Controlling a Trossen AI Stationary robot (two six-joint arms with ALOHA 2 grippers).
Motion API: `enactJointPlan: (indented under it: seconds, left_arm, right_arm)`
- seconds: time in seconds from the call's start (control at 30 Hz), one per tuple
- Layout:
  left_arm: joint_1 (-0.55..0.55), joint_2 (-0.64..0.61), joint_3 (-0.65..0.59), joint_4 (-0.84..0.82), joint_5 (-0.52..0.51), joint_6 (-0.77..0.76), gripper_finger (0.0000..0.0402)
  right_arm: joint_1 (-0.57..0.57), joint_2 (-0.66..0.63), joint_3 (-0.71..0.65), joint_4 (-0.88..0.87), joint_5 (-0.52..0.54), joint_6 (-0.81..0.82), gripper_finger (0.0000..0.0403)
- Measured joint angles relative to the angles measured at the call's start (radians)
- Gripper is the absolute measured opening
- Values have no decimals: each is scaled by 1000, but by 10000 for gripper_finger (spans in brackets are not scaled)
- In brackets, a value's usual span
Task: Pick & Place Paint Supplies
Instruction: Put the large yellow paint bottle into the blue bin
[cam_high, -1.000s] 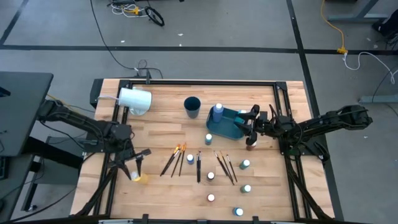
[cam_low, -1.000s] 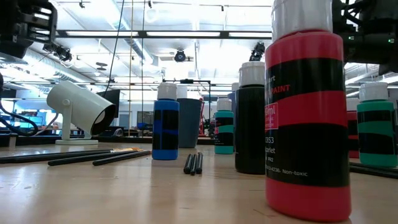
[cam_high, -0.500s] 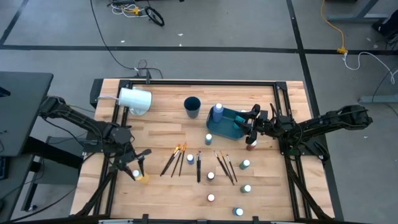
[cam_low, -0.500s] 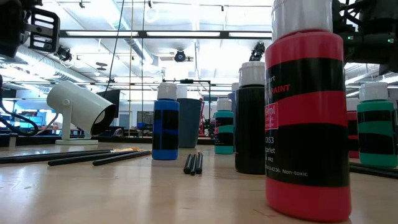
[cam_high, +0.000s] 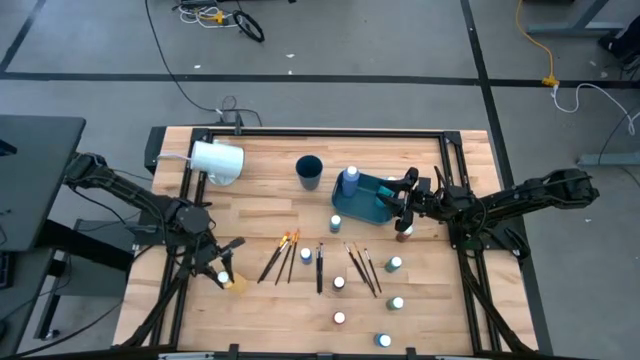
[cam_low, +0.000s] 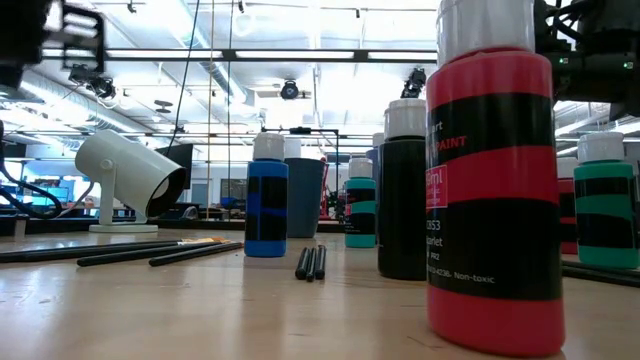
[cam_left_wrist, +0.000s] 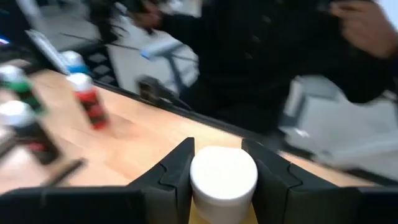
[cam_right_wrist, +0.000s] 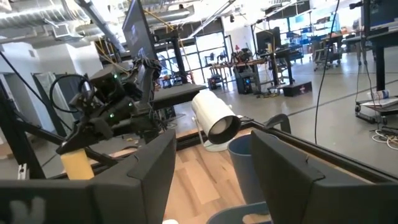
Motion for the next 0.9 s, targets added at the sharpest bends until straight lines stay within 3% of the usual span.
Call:
enactJointPlan:
  seconds: [0.17, 0.3, 0.43, 0.67, 0.8, 0.9]
  left_arm:
    - [0, -1, 58, 39, -190, -31, 123]
    - [0, 0, 120, 29, -310, 61, 123]
    - [2, 0, 183, 55, -462, 132, 124]
    - [44, 138, 249, 254, -496, 165, 125]
    - [95, 272, 299, 342, -601, 159, 128]
    - [139, 388, 347, 398, -615, 112, 132]
  right_arm:
    - [0, 0, 0, 0, 0, -1, 207]
    - [0, 0, 0, 0, -6, -8, 207]
    - [0, 0, 0, 1, -82, -7, 207]
    - [14, 0, 75, -77, -233, -66, 207]
    - [40, 0, 198, -236, -294, -211, 211]
    - [54, 0, 299, -397, -315, -289, 223]
